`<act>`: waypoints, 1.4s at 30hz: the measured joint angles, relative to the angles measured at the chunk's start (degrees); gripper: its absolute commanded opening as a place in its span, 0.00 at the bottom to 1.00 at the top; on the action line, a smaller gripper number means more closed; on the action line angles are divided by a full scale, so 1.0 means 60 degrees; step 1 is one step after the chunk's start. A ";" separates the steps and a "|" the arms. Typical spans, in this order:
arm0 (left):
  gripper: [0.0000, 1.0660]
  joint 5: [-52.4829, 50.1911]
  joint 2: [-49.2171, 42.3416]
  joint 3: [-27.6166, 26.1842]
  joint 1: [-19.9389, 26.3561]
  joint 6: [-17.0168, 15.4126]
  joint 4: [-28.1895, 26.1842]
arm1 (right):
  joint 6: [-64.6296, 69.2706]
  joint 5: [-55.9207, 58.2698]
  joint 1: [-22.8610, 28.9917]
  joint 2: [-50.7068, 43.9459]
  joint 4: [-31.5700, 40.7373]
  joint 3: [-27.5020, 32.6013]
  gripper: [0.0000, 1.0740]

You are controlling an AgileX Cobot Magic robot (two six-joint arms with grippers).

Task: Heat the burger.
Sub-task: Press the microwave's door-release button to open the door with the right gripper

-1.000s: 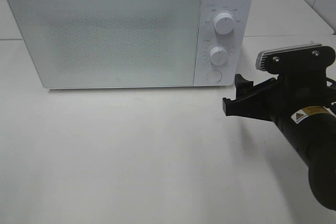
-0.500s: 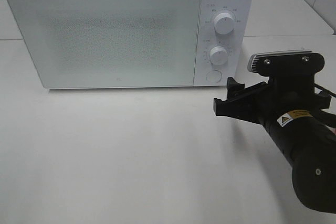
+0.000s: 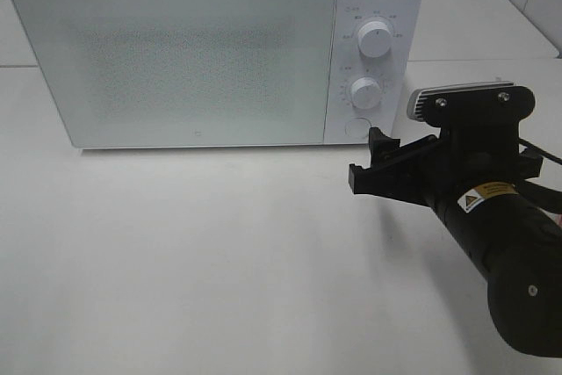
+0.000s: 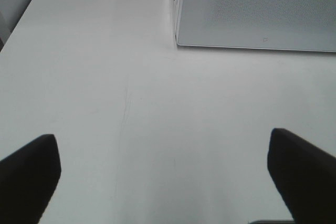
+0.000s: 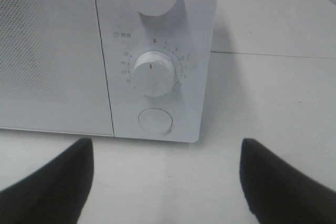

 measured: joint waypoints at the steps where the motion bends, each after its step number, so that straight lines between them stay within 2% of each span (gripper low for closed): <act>1: 0.94 0.0000 0.0000 0.0000 0.0000 0.0000 0.0000 | 0.0067 0.0000 0.0000 0.0000 0.0000 0.0000 0.70; 7: 0.94 0.0000 0.0000 0.0000 0.0000 0.0000 0.0000 | 0.1451 0.0000 0.0000 0.0029 -0.0010 0.0000 0.65; 9: 0.94 0.0000 0.0000 0.0000 0.0000 0.0000 0.0000 | 0.3151 0.0000 0.0000 0.0057 -0.0010 0.0000 0.59; 10: 0.94 0.0000 0.0000 0.0000 0.0000 0.0000 0.0000 | 0.3151 0.0000 0.0000 0.0057 -0.0010 0.0000 0.59; 12: 0.94 0.0000 0.0000 0.0000 0.0000 0.0000 0.0000 | 0.5319 0.0000 0.0000 0.0057 -0.0010 0.0000 0.52; 13: 0.94 0.0000 0.0000 0.0000 0.0000 0.0000 0.0000 | 0.5319 0.0000 0.0000 0.0057 -0.0010 0.0000 0.52; 14: 0.94 0.0000 0.0000 0.0000 0.0000 0.0000 0.0000 | 0.6742 0.0000 0.0000 0.0057 -0.0010 0.0000 0.46; 15: 0.94 0.0000 0.0000 0.0000 0.0000 0.0000 0.0000 | 0.6742 0.0000 0.0000 0.0057 -0.0010 0.0000 0.46; 17: 0.94 0.0000 0.0000 0.0000 0.0000 0.0000 0.0000 | 0.8929 0.0000 0.0000 0.0057 -0.0010 0.0000 0.37; 18: 0.94 0.0000 0.0000 0.0000 0.0000 0.0000 0.0000 | 0.8929 0.0000 0.0000 0.0057 -0.0010 0.0000 0.37; 19: 0.94 0.0000 0.0000 0.0000 0.0000 0.0000 0.0000 | 1.0132 -0.0010 0.0000 0.0057 -0.0010 0.0000 0.28; 20: 0.94 0.0000 0.0000 0.0000 0.0000 0.0000 0.0000 | 1.0705 -0.0010 0.0000 0.0057 -0.0010 0.0000 0.24; 21: 0.94 0.0000 0.0000 0.0000 0.0000 0.0000 0.0000 | 1.0705 -0.0010 0.0000 0.0057 -0.0010 0.0000 0.24; 22: 0.94 0.0000 0.0000 0.0000 0.0000 0.0000 0.0000 | 1.1669 -0.0010 0.0000 0.0057 0.0019 0.0000 0.15; 23: 0.94 0.0000 0.0000 0.0000 0.0000 0.0000 0.0000 | 1.2013 -0.0010 0.0000 0.0057 0.0057 0.0000 0.11; 24: 0.94 0.0000 0.0000 0.0000 0.0000 0.0000 0.0000 | 1.2013 -0.0010 0.0000 0.0057 0.0057 0.0000 0.11; 25: 0.94 0.0000 0.0000 0.0000 0.0000 0.0000 0.0000 | 1.2634 0.0057 0.0000 0.0057 0.0134 0.0000 0.04; 27: 0.94 0.0000 0.0000 0.0000 0.0000 0.0000 0.0000 | 1.3140 0.0239 0.0000 0.0057 0.0191 0.0000 0.00; 42: 0.94 0.0000 0.0000 0.0000 0.0000 0.0000 0.0000 | 1.4219 0.0945 0.0000 0.0239 0.0382 -0.0229 0.00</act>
